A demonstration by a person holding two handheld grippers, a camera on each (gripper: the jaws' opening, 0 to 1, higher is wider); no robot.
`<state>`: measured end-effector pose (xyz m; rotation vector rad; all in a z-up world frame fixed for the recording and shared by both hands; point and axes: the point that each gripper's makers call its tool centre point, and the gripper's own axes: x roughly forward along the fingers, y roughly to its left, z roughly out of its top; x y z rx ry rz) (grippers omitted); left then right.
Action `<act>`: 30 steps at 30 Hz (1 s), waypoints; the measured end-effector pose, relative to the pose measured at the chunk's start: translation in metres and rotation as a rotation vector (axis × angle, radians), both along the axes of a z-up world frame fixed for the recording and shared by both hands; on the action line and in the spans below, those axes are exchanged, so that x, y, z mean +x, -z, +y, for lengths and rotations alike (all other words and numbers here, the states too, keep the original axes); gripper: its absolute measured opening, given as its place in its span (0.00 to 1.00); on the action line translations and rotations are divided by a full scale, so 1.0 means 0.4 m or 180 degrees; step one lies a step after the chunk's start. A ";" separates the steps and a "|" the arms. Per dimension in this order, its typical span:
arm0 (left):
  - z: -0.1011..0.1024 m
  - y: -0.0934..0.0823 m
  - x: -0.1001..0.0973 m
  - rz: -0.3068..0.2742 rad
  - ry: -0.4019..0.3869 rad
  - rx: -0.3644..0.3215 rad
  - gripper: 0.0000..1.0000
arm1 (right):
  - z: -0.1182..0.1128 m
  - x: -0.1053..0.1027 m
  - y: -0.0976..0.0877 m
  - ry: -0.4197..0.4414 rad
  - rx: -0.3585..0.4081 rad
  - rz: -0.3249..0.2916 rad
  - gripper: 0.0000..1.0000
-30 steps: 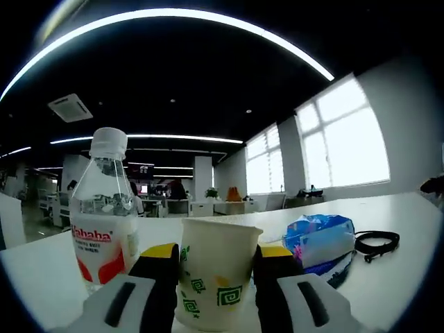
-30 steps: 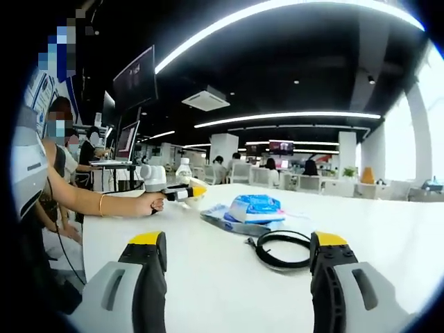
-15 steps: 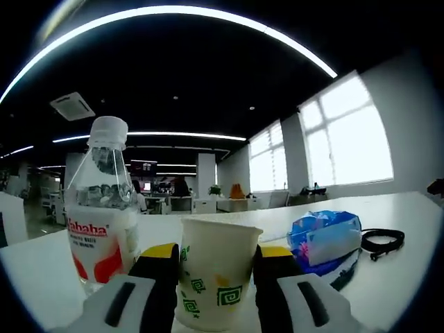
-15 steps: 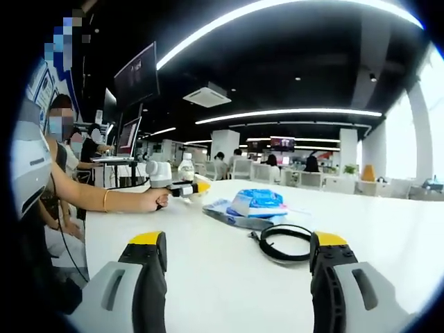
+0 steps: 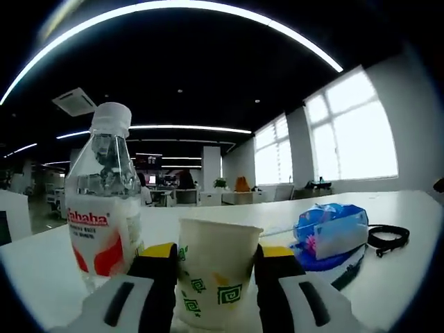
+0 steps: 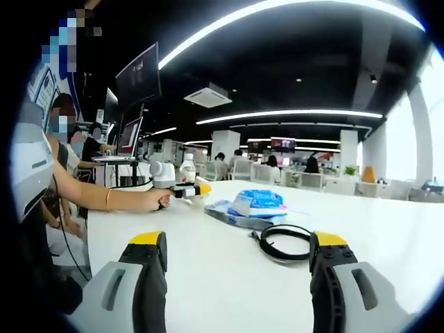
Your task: Arrange the tabletop items into an orderly group along one side of the table until the central work area is clear of visible clutter.
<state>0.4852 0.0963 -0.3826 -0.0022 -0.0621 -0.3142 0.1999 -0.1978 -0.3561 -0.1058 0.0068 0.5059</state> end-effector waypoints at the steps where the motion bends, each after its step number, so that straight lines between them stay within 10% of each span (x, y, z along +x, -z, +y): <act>1: 0.000 0.006 -0.001 0.0043 0.0004 0.0011 0.43 | 0.000 0.000 0.000 -0.0003 0.0001 0.0001 0.81; 3: -0.005 0.041 -0.002 0.0312 0.0064 0.0000 0.42 | 0.000 -0.002 0.000 -0.0008 0.0008 0.0002 0.81; 30: 0.013 0.035 -0.028 0.0311 -0.0040 0.0060 0.42 | 0.001 -0.010 0.000 -0.0027 0.0035 0.0001 0.81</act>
